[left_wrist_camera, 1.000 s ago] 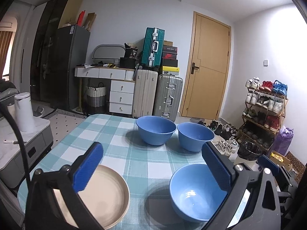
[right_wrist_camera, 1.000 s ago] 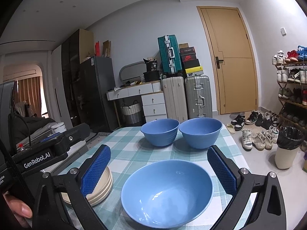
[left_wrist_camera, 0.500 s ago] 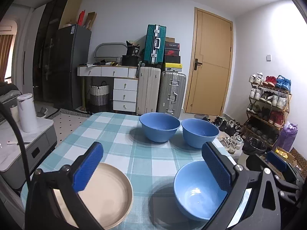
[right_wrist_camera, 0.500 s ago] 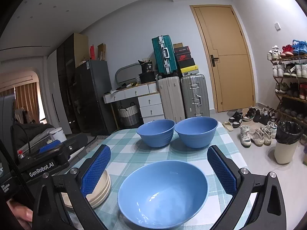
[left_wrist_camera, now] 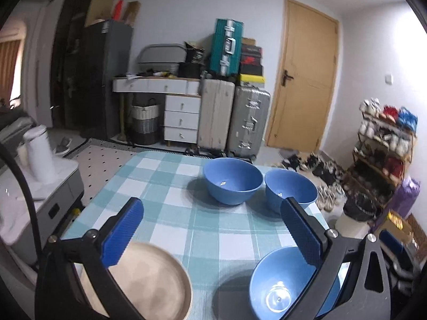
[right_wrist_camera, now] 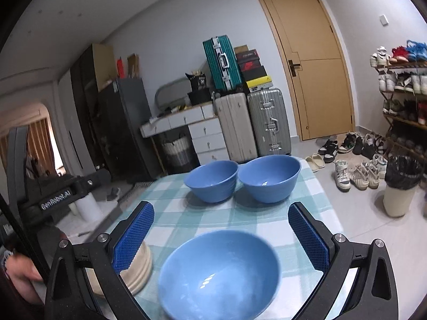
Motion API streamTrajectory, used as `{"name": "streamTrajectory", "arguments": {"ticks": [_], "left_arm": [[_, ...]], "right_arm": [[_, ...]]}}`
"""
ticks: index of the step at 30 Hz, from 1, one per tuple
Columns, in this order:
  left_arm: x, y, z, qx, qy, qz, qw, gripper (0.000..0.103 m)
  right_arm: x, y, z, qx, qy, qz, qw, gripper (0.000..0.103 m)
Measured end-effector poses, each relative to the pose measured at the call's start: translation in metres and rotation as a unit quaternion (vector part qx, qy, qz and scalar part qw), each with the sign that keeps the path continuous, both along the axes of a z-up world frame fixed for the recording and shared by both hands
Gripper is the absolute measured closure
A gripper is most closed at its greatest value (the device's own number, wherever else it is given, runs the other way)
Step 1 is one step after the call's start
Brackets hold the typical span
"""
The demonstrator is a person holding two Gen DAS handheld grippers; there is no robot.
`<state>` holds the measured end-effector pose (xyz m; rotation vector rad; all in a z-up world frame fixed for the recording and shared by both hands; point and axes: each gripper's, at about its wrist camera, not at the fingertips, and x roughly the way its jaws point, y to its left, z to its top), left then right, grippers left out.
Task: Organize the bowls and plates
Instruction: 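Move both grippers toward the pair of light-blue bowls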
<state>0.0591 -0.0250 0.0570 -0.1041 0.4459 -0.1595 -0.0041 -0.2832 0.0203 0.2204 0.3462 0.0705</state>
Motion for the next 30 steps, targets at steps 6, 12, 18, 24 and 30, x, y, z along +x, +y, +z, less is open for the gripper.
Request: {"name": "streamTrajectory", "arguments": {"ticks": [6, 12, 18, 24, 30], "left_arm": [[0.059, -0.035, 0.008, 0.028, 0.037, -0.044, 0.9979, 0.0], [0.133, -0.072, -0.006, -0.014, 0.143, -0.078, 0.9865, 0.0], [0.183, -0.112, -0.033, -0.031, 0.222, -0.073, 0.9719, 0.001], [0.217, -0.161, -0.058, -0.012, 0.294, -0.111, 0.9493, 0.002], [0.232, -0.186, -0.068, -0.021, 0.328, -0.117, 0.937, 0.002]], "right_arm": [[0.064, -0.047, 0.011, 0.054, 0.078, -0.012, 0.995, 0.001], [0.131, -0.104, 0.011, 0.093, 0.14, -0.055, 0.984, 0.009], [0.2, -0.146, -0.005, 0.112, 0.2, -0.062, 0.971, 0.024], [0.256, -0.187, -0.045, 0.17, 0.266, -0.066, 0.947, 0.04], [0.292, -0.211, -0.066, 0.202, 0.287, -0.053, 0.935, 0.046]]}}
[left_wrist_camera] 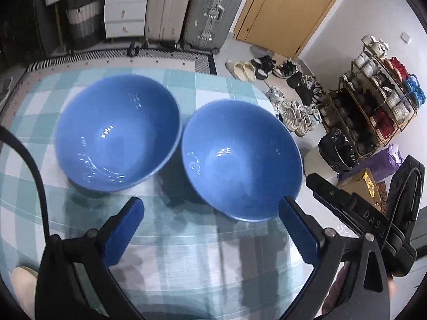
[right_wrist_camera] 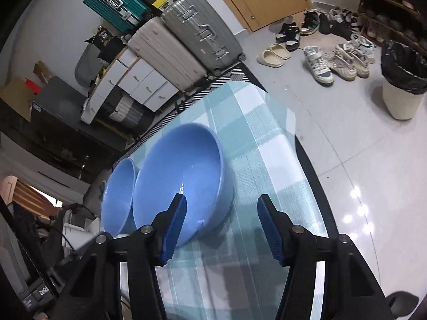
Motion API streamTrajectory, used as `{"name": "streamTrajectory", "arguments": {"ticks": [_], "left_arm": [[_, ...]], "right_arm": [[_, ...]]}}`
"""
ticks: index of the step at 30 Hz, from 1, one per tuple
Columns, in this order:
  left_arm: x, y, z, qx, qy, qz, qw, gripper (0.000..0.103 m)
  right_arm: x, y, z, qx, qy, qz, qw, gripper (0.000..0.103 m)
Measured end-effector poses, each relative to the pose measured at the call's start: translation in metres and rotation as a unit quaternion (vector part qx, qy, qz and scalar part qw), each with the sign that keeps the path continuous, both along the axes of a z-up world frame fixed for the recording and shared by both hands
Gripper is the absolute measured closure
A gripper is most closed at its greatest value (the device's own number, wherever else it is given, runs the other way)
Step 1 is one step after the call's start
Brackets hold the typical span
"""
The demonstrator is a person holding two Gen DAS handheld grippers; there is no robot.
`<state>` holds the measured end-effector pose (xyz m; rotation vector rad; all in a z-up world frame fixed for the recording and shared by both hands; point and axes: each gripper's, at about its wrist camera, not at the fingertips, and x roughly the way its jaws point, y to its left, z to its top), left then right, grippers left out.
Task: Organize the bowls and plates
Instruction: 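Move both grippers toward the pair of light-blue bowls, then close the left gripper on a blue bowl rim while the right gripper grips it too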
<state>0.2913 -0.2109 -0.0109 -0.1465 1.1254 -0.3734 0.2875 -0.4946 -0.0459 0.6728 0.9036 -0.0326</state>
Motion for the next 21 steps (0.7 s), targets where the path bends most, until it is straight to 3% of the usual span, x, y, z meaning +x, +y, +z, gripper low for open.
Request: {"name": "streamTrajectory", "arguments": {"ticks": [4, 15, 16, 20, 21], "left_arm": [[0.011, -0.008, -0.012, -0.026, 0.031, -0.01, 0.9991, 0.002], [0.029, -0.014, -0.029, -0.041, 0.051, -0.008, 0.9979, 0.003], [0.03, -0.015, -0.032, -0.056, 0.057, -0.011, 0.9967, 0.004], [0.034, -0.018, -0.037, -0.058, 0.061, -0.011, 0.9964, 0.008], [0.036, -0.018, -0.038, -0.057, 0.062, -0.01, 0.9964, 0.014]], "right_arm": [[0.016, -0.004, -0.01, 0.001, 0.019, 0.001, 1.0, 0.046], [0.042, -0.004, -0.032, 0.015, 0.039, 0.027, 0.999, 0.053], [0.044, -0.002, -0.034, 0.013, 0.04, 0.028, 0.999, 0.054], [0.054, 0.003, -0.041, 0.015, 0.056, 0.031, 0.998, 0.063], [0.056, 0.003, -0.043, 0.017, 0.059, 0.031, 0.998, 0.064]]}}
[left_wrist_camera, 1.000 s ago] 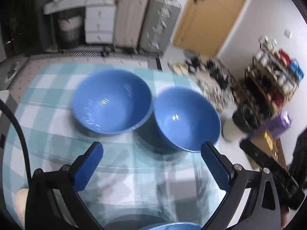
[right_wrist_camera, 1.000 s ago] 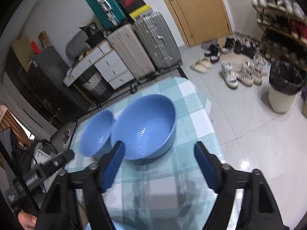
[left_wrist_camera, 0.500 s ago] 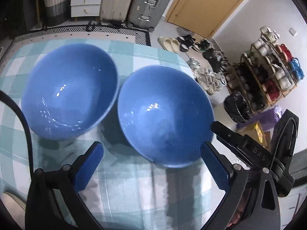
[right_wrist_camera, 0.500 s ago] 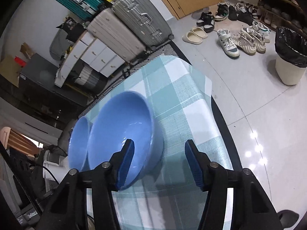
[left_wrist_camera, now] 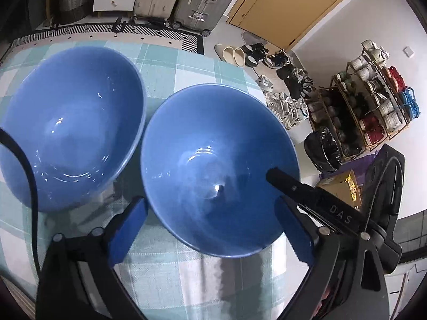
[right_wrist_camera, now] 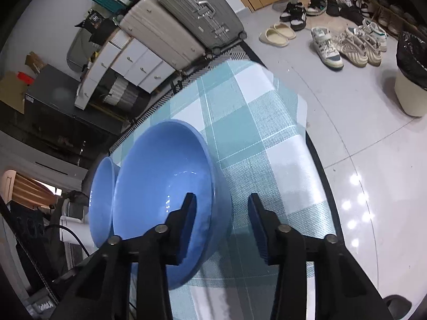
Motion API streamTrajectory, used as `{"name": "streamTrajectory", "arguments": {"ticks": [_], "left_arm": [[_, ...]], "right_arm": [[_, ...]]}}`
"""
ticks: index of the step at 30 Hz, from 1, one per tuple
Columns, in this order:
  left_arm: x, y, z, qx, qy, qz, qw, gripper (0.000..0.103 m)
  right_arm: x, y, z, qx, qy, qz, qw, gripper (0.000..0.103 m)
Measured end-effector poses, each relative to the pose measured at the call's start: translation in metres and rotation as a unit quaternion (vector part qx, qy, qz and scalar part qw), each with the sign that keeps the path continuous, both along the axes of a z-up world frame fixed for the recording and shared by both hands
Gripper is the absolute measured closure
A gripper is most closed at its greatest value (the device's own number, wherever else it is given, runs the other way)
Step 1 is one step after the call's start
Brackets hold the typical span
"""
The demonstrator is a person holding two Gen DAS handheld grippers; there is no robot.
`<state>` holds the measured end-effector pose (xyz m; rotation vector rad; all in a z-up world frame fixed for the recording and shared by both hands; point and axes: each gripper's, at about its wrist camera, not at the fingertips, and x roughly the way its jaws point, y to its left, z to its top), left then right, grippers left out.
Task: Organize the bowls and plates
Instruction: 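Close the left gripper on a blue bowl rim while the right gripper grips it too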
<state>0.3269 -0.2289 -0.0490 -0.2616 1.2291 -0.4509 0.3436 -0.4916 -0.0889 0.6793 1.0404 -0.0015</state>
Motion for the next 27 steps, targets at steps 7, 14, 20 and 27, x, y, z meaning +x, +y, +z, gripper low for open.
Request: {"name": "streamTrajectory", "arguments": {"ticks": [7, 14, 20, 27], "left_arm": [[0.01, 0.005, -0.009, -0.011, 0.012, -0.001, 0.9999, 0.034], [0.015, 0.014, -0.016, -0.016, 0.03, 0.018, 0.9993, 0.058], [0.008, 0.019, -0.021, -0.017, 0.042, 0.011, 0.9989, 0.064], [0.0, 0.023, -0.027, 0.009, 0.037, 0.005, 0.9993, 0.065]], "right_arm": [[0.01, 0.007, -0.007, -0.013, 0.026, 0.006, 1.0, 0.088], [0.011, 0.012, -0.006, -0.038, 0.039, 0.025, 0.998, 0.092], [0.005, 0.015, -0.003, -0.06, 0.051, 0.046, 0.996, 0.093], [-0.007, 0.028, 0.002, -0.076, 0.073, 0.102, 0.989, 0.099]]}}
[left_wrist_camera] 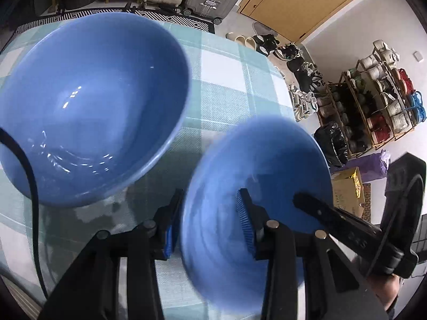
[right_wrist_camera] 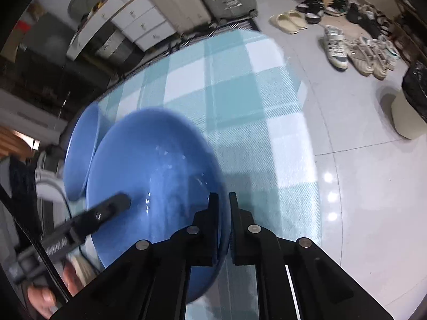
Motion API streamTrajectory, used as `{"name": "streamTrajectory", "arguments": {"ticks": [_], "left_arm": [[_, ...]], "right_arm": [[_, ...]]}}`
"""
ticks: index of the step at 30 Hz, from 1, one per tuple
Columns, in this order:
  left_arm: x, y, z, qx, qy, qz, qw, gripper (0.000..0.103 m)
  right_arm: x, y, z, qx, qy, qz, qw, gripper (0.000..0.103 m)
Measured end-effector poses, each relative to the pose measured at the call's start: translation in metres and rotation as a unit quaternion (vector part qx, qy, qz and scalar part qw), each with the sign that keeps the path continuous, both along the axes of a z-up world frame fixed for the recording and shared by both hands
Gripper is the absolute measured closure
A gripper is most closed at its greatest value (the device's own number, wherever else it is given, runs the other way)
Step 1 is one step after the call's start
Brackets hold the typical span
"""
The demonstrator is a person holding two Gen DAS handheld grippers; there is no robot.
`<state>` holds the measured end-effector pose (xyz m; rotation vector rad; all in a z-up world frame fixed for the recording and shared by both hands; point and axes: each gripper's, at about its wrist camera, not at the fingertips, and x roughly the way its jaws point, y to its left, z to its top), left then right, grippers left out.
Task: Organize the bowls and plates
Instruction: 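Close the left gripper on a blue bowl rim while the right gripper grips it too, then lift the blue bowl with both grippers and carry it over the other bowl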
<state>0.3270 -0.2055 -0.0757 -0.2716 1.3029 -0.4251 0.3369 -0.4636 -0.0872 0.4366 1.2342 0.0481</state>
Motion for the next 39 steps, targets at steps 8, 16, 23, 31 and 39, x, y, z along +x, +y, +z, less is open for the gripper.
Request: {"name": "streamTrajectory", "arguments": {"ticks": [8, 16, 23, 31, 39], "left_arm": [[-0.011, -0.002, -0.013, 0.031, 0.018, -0.017, 0.9992, 0.083], [-0.013, 0.005, -0.008, 0.036, 0.009, -0.018, 0.9991, 0.1], [-0.024, 0.013, 0.007, 0.039, -0.008, -0.016, 0.9991, 0.1], [-0.055, 0.028, 0.042, 0.039, -0.05, -0.009, 0.998, 0.1], [-0.096, 0.053, 0.081, 0.043, -0.083, 0.0, 0.9956, 0.1]], "right_arm": [[-0.018, 0.0, -0.003, 0.009, 0.008, -0.001, 1.0, 0.099], [-0.021, 0.005, 0.0, 0.007, 0.019, 0.005, 1.0, 0.099], [-0.028, 0.01, 0.011, 0.003, 0.007, 0.012, 1.0, 0.099], [-0.053, 0.029, 0.046, 0.002, -0.022, 0.028, 0.999, 0.099], [-0.095, 0.052, 0.082, 0.012, -0.041, 0.029, 0.999, 0.099]]}}
